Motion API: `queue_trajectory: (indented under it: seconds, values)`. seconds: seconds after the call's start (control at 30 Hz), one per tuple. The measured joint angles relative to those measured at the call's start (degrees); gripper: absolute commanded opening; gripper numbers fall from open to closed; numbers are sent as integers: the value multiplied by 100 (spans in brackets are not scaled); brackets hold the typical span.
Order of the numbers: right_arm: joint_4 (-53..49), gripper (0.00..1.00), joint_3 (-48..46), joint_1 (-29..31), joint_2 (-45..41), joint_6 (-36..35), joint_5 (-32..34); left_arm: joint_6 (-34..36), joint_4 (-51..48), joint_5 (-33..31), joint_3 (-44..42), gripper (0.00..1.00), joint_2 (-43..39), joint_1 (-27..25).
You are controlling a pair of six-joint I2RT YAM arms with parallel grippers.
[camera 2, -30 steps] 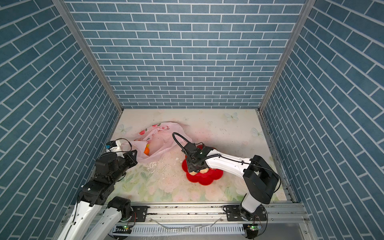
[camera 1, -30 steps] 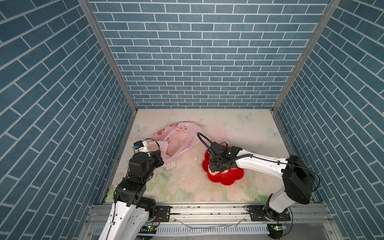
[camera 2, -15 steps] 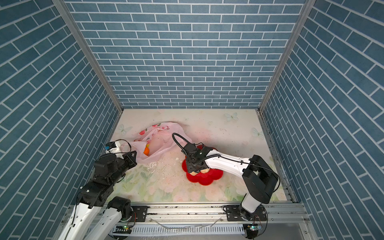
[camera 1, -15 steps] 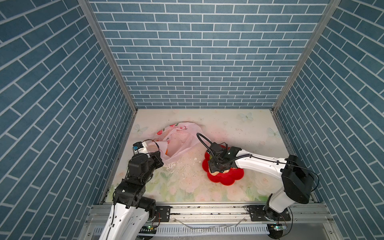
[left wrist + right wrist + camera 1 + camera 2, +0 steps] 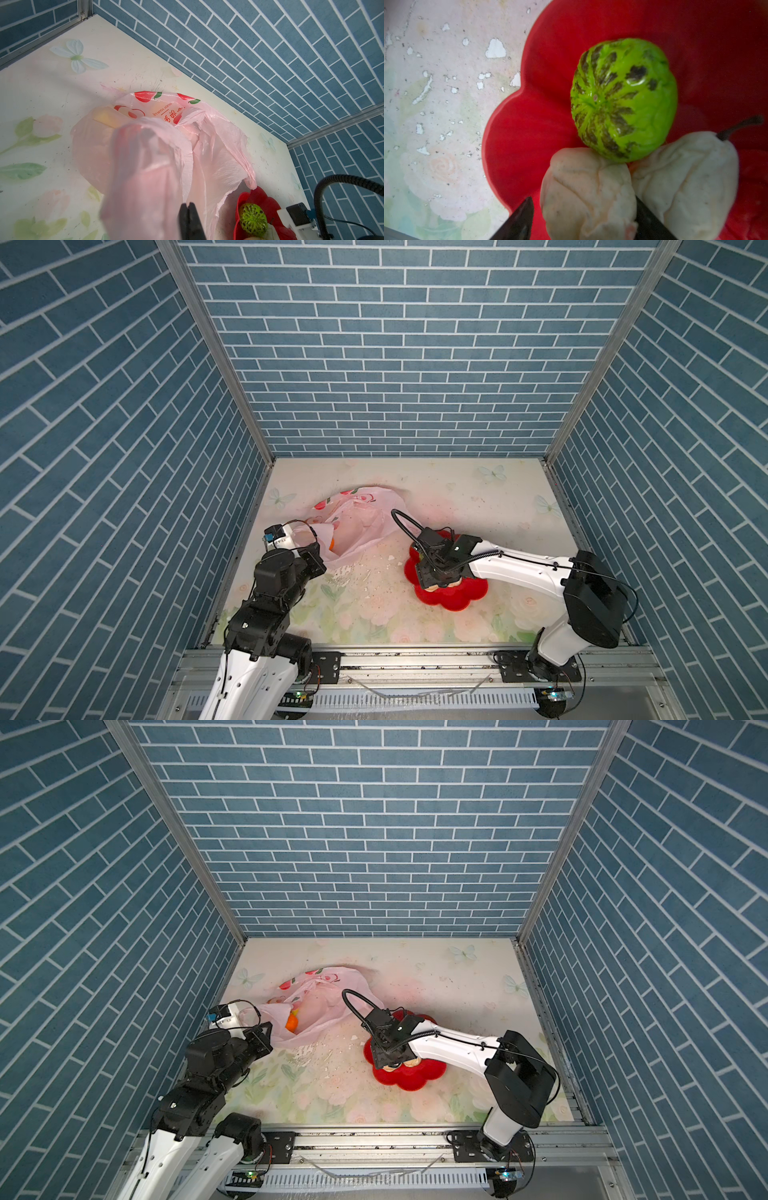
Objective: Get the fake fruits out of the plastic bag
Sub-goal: 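Lower the cream fruit beside the pear and open the right gripper, then reach the right gripper back toward the bag while the left gripper lowers the bag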
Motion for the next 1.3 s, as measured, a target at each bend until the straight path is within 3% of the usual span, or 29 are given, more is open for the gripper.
queue_trajectory:
  seconds: [0.47, 0.93, 1.13, 1.3]
  values:
    - [-601, 76, 122, 28, -282, 4, 393, 129, -131, 101, 116, 3, 186, 0]
    - [-1392, 76, 807, 28, -909, -85, 1086, 66, -1272, 142, 748, 1, 573, 0]
    - [-1338, 74, 1283, -129, -1132, -551, 1250, -105, -1897, 109, 887, 1, 573, 0]
    - [-691, 71, 1729, -511, -876, -1029, 946, -315, -2363, -52, 1001, 1, 428, 0]
